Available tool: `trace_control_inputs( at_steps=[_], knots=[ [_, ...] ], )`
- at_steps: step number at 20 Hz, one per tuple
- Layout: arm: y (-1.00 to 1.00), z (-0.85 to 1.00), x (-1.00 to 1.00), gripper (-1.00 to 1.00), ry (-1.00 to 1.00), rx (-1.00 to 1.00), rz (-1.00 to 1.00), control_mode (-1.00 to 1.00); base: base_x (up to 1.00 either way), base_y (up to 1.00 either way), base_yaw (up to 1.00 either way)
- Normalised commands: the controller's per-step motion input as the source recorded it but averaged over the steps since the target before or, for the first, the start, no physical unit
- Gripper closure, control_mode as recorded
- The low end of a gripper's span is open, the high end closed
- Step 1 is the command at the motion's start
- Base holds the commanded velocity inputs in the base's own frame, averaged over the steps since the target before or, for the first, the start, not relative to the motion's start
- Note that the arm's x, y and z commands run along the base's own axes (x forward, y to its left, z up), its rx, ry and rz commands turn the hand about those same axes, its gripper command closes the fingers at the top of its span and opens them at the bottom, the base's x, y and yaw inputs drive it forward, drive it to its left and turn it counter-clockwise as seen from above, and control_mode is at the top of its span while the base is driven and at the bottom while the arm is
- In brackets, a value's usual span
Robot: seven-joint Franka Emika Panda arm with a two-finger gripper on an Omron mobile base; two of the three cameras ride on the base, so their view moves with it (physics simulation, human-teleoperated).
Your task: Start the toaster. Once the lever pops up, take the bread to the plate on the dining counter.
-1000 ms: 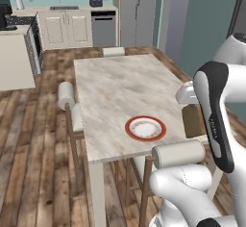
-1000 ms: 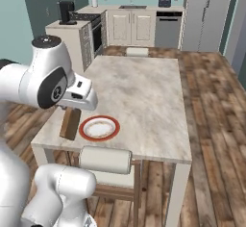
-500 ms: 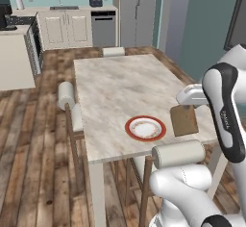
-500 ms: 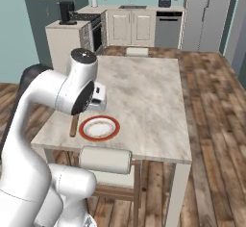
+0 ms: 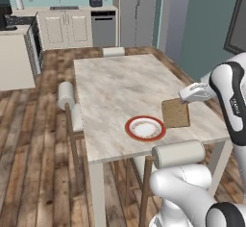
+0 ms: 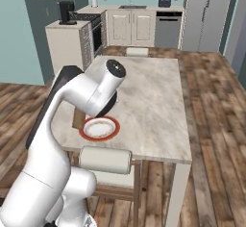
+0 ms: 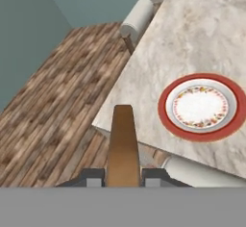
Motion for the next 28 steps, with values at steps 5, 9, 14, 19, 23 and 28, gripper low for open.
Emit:
trace_control_inputs(
  at_steps=[5,9,14,19,23,28],
  knots=[
    [0.0,0.0,0.19,1.0,-0.03,0.1,0.11,-1.0,0.0,0.0,0.0],
    [0.0,-0.06,0.14,1.0,-0.04,0.09,0.11,-1.0,0.0,0.0,0.0],
    [0.0,-0.18,0.18,1.0,-0.02,0.07,0.11,-1.0,0.0,0.0,0.0],
    [0.0,-0.32,0.15,1.0,0.0,0.03,0.03,-1.0,0.0,0.0,0.0],
    [0.0,-0.31,0.2,1.0,-0.04,0.0,0.0,-1.0,0.0,0.0,0.0],
    [0.0,-0.27,0.19,1.0,-0.06,0.0,0.0,-1.0,0.0,0.0,0.0]
  ],
)
